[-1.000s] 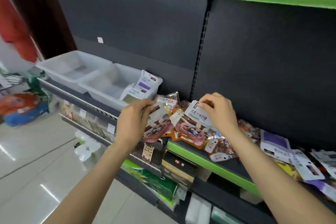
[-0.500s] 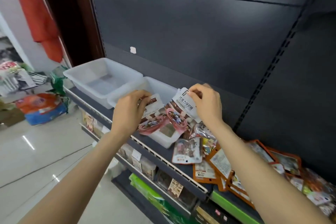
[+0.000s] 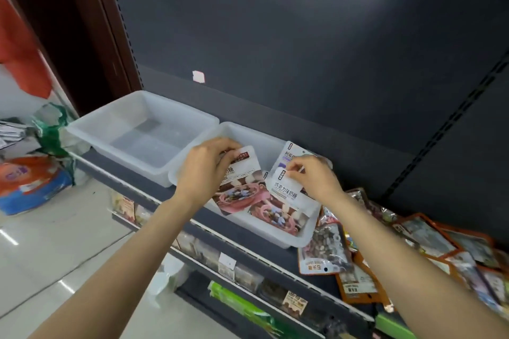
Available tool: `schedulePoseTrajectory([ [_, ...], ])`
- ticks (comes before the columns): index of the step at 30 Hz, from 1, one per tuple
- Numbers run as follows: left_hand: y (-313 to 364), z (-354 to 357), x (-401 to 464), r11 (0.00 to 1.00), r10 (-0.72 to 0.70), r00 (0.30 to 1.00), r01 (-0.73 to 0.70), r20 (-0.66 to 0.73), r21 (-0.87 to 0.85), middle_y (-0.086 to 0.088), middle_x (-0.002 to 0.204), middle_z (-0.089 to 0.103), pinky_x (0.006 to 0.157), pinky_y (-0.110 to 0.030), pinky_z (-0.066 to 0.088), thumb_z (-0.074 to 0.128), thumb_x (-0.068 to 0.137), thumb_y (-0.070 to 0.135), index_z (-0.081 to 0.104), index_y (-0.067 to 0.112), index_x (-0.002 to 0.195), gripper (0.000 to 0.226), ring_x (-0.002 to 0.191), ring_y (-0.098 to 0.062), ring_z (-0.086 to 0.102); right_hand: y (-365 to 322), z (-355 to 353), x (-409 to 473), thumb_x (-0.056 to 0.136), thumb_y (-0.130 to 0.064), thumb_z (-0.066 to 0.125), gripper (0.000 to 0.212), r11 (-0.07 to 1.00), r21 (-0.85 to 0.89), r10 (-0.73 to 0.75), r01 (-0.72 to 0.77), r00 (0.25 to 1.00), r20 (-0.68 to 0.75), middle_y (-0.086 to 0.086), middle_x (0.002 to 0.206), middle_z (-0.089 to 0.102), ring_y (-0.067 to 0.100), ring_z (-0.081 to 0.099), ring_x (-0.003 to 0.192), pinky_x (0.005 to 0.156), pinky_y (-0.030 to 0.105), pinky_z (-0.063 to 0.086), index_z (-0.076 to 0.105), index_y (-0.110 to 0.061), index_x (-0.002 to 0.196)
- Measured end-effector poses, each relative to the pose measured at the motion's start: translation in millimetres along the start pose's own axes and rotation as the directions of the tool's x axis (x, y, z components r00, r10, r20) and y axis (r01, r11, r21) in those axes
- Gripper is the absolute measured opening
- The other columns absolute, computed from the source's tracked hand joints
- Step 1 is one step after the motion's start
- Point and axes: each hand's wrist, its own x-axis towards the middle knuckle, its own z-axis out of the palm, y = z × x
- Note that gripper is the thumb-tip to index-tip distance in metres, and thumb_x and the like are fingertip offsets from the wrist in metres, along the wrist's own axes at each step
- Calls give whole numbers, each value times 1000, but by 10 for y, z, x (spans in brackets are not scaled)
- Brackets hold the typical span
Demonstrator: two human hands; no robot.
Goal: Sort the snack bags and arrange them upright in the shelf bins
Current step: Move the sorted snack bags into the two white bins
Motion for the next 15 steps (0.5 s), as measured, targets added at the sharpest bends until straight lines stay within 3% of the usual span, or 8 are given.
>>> schedulePoseTrajectory([
  [3,-117,12,137,998,51,996,-49,72,-26,2,95,70,77,-28,48,57,93,14,72,14,98,15,87,-16,64,104,225,62,88,-5,59,22,991,-83,109,-106,993,35,4,111,66,22,61,105,92,37,47,69,-14,106],
  [6,-156,91,296,995,92,988,-87,127,-48,4,98,71,80,-33,50,57,93,17,71,17,98,15,91,-16,64,147,308,28,89,-4,58,42,983,-68,175,-171,983,51,6,134,54,23,53,121,103,32,40,57,-14,130],
  [12,-16,421,654,982,178,963,-161,201,-98,0,100,72,79,-38,53,55,95,17,71,15,103,18,91,-19,66,415,245,-290,87,-8,64,49,947,19,321,-321,947,-24,11,132,54,25,53,119,97,28,40,52,-13,134],
  [15,88,655,664,971,232,920,-200,316,-132,0,103,72,82,-36,52,56,94,16,71,14,105,18,93,-20,66,537,191,-444,86,-10,66,54,912,99,401,-397,916,-24,8,136,53,23,52,121,95,24,37,47,-12,137],
])
